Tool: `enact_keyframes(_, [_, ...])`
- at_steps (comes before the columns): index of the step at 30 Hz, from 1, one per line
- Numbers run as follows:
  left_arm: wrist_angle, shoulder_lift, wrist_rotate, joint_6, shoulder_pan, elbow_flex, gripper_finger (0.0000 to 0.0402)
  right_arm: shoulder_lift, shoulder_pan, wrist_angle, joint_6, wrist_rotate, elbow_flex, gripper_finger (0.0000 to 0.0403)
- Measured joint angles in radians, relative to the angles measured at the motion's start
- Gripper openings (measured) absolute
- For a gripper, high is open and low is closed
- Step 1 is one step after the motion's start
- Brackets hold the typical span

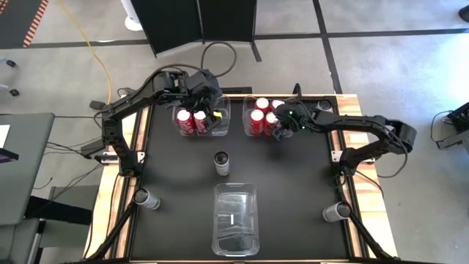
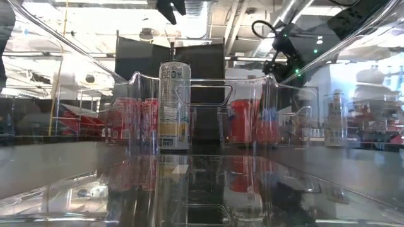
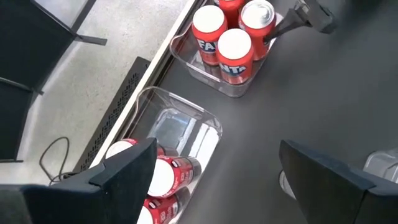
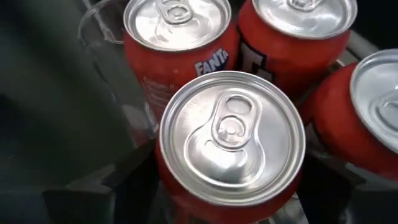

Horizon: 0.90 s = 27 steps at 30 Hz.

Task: Sort soda cans
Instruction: Put the orange soda can into the right transparent bin, then put the white yellow soda can into the bottom transparent bin

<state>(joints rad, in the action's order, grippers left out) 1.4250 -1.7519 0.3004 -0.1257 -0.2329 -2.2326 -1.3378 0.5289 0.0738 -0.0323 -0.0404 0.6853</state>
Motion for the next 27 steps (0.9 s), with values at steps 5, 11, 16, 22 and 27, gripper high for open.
enact_keyframes(5, [0.015,0.0,0.0,-0.003,0.0,0.0,0.0334,0.003,0.0,0.007,-0.026,0.027,0.001,0.0386])
enact_keyframes(11, [0.053,0.0,-0.015,0.011,0.002,0.0,0.0334,0.084,0.003,0.046,-0.103,0.031,0.001,0.0379])
enact_keyframes(16, [0.122,0.0,-0.103,0.046,0.05,0.0,0.0334,0.223,0.003,0.078,-0.182,0.036,0.0,0.0378])
enact_keyframes(22, [0.108,0.003,-0.158,0.034,0.172,0.04,0.0334,0.396,0.004,0.083,-0.275,0.039,0.0,0.0378])
enact_keyframes(27, [-0.027,0.001,-0.162,-0.001,0.254,0.158,0.0334,0.493,-0.009,0.081,-0.308,0.043,0.0,0.0378])
